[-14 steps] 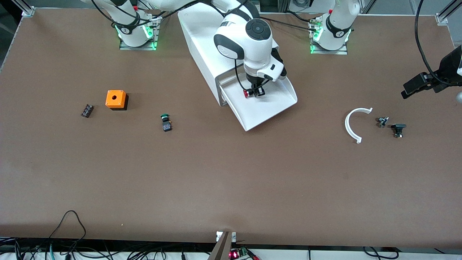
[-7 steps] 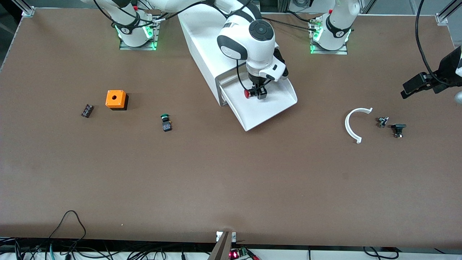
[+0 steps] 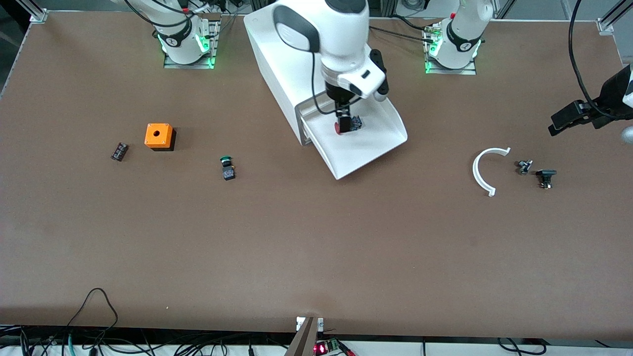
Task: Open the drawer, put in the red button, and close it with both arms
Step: 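Lift the right gripper out of the drawer and draw it back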
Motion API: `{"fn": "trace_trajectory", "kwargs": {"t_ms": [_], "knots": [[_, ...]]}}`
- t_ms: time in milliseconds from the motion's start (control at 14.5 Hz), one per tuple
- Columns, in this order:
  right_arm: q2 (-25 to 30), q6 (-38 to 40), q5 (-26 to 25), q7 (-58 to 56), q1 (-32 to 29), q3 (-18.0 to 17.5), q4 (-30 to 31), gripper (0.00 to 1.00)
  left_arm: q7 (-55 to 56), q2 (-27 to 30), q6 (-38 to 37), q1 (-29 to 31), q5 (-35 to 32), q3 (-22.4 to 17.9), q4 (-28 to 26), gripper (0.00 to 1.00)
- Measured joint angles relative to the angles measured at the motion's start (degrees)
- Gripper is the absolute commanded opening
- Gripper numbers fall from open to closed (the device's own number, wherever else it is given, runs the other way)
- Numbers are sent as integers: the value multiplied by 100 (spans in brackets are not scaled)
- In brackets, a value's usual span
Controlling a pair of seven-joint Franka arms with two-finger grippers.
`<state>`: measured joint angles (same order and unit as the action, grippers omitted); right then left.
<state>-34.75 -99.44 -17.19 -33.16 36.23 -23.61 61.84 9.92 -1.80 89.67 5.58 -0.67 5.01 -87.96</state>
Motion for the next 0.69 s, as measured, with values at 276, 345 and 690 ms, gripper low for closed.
{"fn": "trace_trajectory", "kwargs": {"t_ms": [276, 345, 690], "knots": [[650, 152, 1, 768, -635, 272, -2, 100, 0, -1, 0, -3, 0, 3, 0, 100], [709, 156, 3, 1060, -776, 437, 19, 100, 0, -3, 0, -4, 0, 1, 0, 100], [730, 96, 12, 4332, -1537, 1206, 687, 100, 0, -197, 92, 5, 28, -10, -31, 100]]}}
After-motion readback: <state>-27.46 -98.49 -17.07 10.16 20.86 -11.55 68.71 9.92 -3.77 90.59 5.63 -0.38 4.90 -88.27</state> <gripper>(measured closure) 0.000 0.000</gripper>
